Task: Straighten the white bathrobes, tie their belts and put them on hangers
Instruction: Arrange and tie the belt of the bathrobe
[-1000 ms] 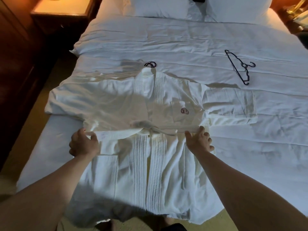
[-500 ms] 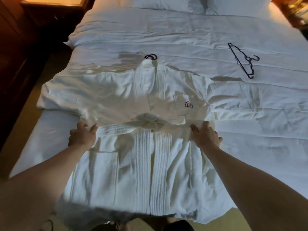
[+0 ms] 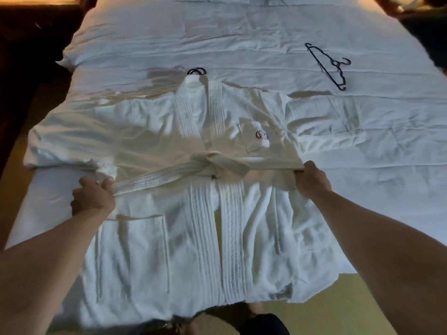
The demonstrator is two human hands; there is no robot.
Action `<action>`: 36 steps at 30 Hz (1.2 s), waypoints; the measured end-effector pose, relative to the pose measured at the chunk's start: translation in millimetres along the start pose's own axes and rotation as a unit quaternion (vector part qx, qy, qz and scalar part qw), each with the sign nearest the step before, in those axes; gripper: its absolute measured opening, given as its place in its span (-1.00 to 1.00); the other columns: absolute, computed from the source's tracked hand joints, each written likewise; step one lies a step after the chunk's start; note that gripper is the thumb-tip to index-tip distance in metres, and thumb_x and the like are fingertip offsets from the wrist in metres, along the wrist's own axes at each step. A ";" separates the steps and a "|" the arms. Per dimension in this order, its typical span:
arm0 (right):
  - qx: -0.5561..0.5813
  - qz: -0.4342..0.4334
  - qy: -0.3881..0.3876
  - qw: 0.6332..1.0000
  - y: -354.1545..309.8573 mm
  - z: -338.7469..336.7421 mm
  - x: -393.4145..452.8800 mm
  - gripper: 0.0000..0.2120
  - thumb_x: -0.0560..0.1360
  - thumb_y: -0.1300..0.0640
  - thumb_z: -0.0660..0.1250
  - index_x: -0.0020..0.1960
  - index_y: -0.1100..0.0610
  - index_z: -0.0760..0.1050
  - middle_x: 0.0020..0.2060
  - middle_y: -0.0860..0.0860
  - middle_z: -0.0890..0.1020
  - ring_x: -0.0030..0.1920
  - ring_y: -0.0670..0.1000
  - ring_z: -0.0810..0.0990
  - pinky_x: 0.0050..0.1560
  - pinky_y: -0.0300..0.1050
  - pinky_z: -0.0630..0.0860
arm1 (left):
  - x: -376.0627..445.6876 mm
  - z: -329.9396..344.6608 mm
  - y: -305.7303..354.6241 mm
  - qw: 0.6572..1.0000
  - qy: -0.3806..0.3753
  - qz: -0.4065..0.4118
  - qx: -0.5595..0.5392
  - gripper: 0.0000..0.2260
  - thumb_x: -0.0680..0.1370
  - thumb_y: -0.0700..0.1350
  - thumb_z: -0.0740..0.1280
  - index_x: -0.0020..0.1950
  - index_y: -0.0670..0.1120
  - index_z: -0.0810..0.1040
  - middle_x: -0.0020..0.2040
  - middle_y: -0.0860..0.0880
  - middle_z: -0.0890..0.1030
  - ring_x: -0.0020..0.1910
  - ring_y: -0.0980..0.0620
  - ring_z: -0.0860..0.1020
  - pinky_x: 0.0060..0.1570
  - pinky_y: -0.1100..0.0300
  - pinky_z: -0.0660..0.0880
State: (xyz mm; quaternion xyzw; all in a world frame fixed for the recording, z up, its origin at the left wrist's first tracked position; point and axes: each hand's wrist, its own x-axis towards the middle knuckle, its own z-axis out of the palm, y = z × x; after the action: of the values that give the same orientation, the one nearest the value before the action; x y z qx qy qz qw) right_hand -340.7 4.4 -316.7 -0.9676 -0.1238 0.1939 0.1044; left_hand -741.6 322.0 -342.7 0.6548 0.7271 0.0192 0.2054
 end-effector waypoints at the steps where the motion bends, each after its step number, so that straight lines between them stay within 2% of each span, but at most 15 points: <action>1: -0.003 -0.002 -0.014 1.000 0.2 -5.5 -6.0 -0.62 0.58 -0.11 0.13 0.31 0.06 0.33 0.24 0.16 0.51 0.18 0.26 0.50 0.17 0.15 0.44 | -5.8 -4.2 6.0 0.999 0.005 -0.003 0.041 -0.42 0.64 0.23 0.13 0.37 -0.25 0.28 0.36 -0.41 0.33 0.32 -0.43 0.35 0.32 -0.27 0.27; 2: -0.014 -0.011 -0.023 1.000 -0.9 -10.2 -13.4 -0.53 0.57 -0.12 0.14 0.43 0.01 0.24 0.36 0.12 0.41 0.30 0.24 0.43 0.25 0.19 0.36 | -12.6 -6.3 12.1 0.997 0.014 0.010 0.080 -0.42 0.64 0.25 0.10 0.41 -0.21 0.28 0.39 -0.38 0.30 0.34 -0.41 0.32 0.34 -0.29 0.21; 4: -0.030 -0.041 -0.022 0.998 -2.6 -20.1 -33.2 -0.36 0.55 -0.13 0.19 0.55 -0.05 0.06 0.51 0.06 0.20 0.43 0.19 0.30 0.31 0.23 0.25 | -31.9 -6.3 28.6 0.989 0.033 0.093 0.109 -0.47 0.63 0.24 0.12 0.43 -0.12 0.34 0.44 -0.30 0.28 0.38 -0.36 0.29 0.36 -0.29 0.17; 7: -0.021 -0.059 -0.035 0.997 0.1 -35.3 -57.5 -0.31 0.56 -0.11 0.19 0.60 -0.07 -0.02 0.60 0.04 0.00 0.50 0.18 0.22 0.38 0.27 0.21 | -76.5 0.8 70.7 0.973 -0.001 0.215 0.085 -0.57 0.63 0.19 0.18 0.42 0.01 0.37 0.50 -0.17 0.24 0.44 -0.28 0.27 0.38 -0.23 0.17; 12: -0.015 -0.071 -0.097 0.993 18.6 -64.3 -67.1 -0.48 0.63 -0.17 0.09 0.57 -0.11 0.14 0.60 0.02 0.04 0.50 0.16 0.24 0.40 0.28 0.17 | -153.5 19.0 155.8 0.927 -0.079 0.352 0.099 -0.57 0.64 0.21 0.14 0.46 0.08 0.32 0.53 -0.09 0.21 0.42 -0.22 0.35 0.35 -0.16 0.27; 16: -0.005 -0.084 -0.124 0.989 42.6 -87.3 -55.1 -0.51 0.65 -0.20 0.04 0.54 -0.10 0.21 0.56 0.01 0.14 0.46 0.15 0.31 0.39 0.26 0.18 | -196.7 42.0 205.4 0.893 -0.114 0.423 0.103 -0.60 0.62 0.19 0.22 0.41 0.08 0.40 0.54 -0.10 0.23 0.45 -0.20 0.33 0.38 -0.15 0.26; 20: 0.030 -0.072 -0.149 0.986 72.1 -96.2 -33.3 -0.52 0.65 -0.19 0.03 0.53 -0.10 0.24 0.54 0.01 0.21 0.43 0.16 0.36 0.39 0.26 0.19 | -236.2 64.7 246.1 0.876 -0.142 0.446 0.117 -0.57 0.61 0.22 0.15 0.42 0.07 0.41 0.54 -0.09 0.24 0.45 -0.19 0.34 0.37 -0.13 0.25; 23: 0.043 -0.061 -0.171 0.982 101.8 -95.0 -11.0 -0.52 0.66 -0.20 0.03 0.53 -0.10 0.25 0.53 0.01 0.23 0.43 0.16 0.37 0.39 0.24 0.19 | -255.5 87.3 276.4 0.865 -0.177 0.451 0.128 -0.50 0.58 0.26 0.07 0.46 0.09 0.37 0.52 -0.01 0.31 0.44 -0.13 0.35 0.35 -0.12 0.29; 27: 0.063 -0.039 -0.202 0.977 127.3 -89.3 10.1 -0.55 0.65 -0.21 0.04 0.50 -0.12 0.29 0.52 0.00 0.27 0.41 0.16 0.41 0.40 0.22 0.21 | -276.8 107.6 297.2 0.842 -0.240 0.448 0.180 -0.57 0.64 0.21 0.14 0.46 0.09 0.37 0.47 0.09 0.40 0.44 -0.08 0.36 0.35 -0.07 0.29; 29: 0.064 -0.040 -0.207 0.975 132.1 -87.7 22.7 -0.55 0.65 -0.20 0.06 0.49 -0.12 0.31 0.51 0.00 0.28 0.41 0.15 0.42 0.40 0.21 0.21 | -281.0 108.8 307.7 0.852 -0.248 0.424 0.183 -0.60 0.61 0.26 0.11 0.37 0.15 0.43 0.40 0.12 0.47 0.42 -0.07 0.38 0.30 -0.07 0.29; 30: 0.063 -0.042 -0.208 0.975 133.2 -87.5 27.8 -0.56 0.65 -0.20 0.06 0.49 -0.12 0.31 0.51 -0.01 0.28 0.41 0.14 0.42 0.40 0.21 0.22 | -281.8 107.5 313.1 0.850 -0.247 0.428 0.184 -0.61 0.59 0.29 0.06 0.29 0.16 0.46 0.32 0.12 0.51 0.37 -0.07 0.42 0.21 -0.07 0.32; 32: 0.064 -0.041 -0.212 0.974 132.3 -87.3 38.5 -0.57 0.66 -0.20 0.06 0.48 -0.12 0.32 0.51 -0.01 0.29 0.41 0.14 0.42 0.40 0.20 0.23 | -279.1 108.5 329.0 0.860 -0.262 0.420 0.118 -0.64 0.59 0.21 -0.02 0.18 0.11 0.45 0.19 0.07 0.52 0.26 -0.09 0.49 0.06 0.00 0.35; 34: 0.067 -0.044 -0.215 0.973 128.4 -85.5 47.5 -0.58 0.66 -0.18 0.05 0.47 -0.11 0.33 0.51 0.00 0.29 0.40 0.14 0.42 0.40 0.19 0.24 | -271.5 113.3 345.4 0.869 -0.272 0.404 0.090 -0.62 0.61 0.20 -0.01 0.19 0.09 0.50 0.20 0.00 0.52 0.25 -0.10 0.49 0.14 0.04 0.37; 36: 0.067 -0.044 -0.218 0.973 125.0 -82.9 56.4 -0.58 0.66 -0.17 0.05 0.47 -0.11 0.33 0.51 -0.01 0.27 0.40 0.14 0.42 0.39 0.18 0.24 | -260.8 123.1 361.0 0.863 -0.252 0.423 0.110 -0.51 0.50 0.37 -0.01 0.15 0.14 0.52 0.23 0.00 0.51 0.30 -0.11 0.46 0.28 -0.04 0.35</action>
State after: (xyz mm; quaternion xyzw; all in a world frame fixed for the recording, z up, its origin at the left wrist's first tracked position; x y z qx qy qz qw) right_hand -232.2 -111.0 -292.9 -0.8866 -0.1728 0.4027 0.1479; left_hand -345.8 93.0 -276.7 0.9006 0.3008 -0.1412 0.2803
